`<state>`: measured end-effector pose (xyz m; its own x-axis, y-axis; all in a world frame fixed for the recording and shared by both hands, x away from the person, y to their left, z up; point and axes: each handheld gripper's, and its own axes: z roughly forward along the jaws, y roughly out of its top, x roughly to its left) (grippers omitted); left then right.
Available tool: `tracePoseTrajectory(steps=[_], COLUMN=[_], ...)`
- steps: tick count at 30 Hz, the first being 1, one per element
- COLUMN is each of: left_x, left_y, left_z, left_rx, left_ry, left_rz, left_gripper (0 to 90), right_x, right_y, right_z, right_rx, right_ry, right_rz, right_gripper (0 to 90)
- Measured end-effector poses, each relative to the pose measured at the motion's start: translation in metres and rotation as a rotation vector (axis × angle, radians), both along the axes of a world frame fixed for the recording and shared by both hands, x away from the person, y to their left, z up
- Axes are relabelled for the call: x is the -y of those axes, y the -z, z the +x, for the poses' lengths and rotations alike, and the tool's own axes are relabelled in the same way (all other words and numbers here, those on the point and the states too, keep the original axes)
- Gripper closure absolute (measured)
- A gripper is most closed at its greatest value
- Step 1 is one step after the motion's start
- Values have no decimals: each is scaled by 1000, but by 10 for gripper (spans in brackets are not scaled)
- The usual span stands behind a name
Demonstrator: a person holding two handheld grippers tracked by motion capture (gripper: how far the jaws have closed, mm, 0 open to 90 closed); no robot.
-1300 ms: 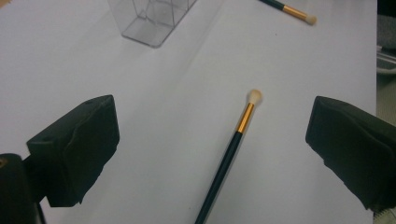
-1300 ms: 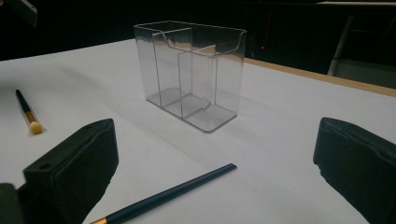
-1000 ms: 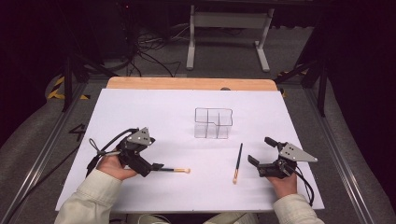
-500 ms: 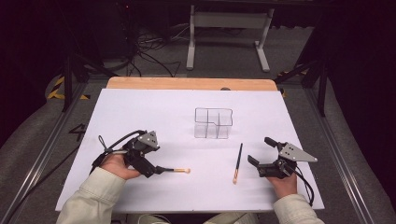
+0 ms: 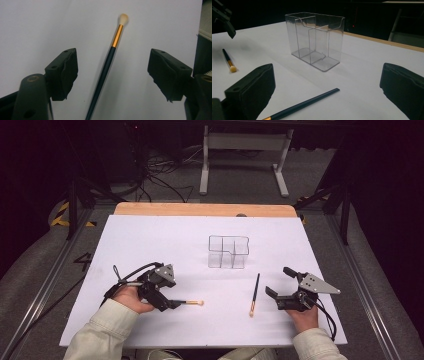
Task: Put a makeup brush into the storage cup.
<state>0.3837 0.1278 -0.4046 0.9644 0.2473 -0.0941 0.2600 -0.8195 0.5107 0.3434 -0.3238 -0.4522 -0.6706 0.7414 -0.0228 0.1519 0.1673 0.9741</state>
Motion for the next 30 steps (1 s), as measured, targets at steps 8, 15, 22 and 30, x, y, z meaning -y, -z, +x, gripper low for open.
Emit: tracePoseTrajectory(steps=[8, 15, 22, 30], left_x=[5, 8, 11, 12], left_y=[5, 10, 14, 17], left_z=[1, 2, 3, 4], left_rx=[-16, -34, -56, -67], left_ry=[12, 20, 38, 52], left_rz=[31, 56, 77, 102], left_gripper=[316, 333, 399, 475], right_x=[0, 0, 0, 1], right_y=[0, 0, -1, -1], right_z=[0, 0, -1, -1], right_rx=[0, -1, 0, -1], right_ry=[1, 1, 1, 0], right_rz=[2, 6, 7, 8], right_gripper=[6, 6, 6, 6])
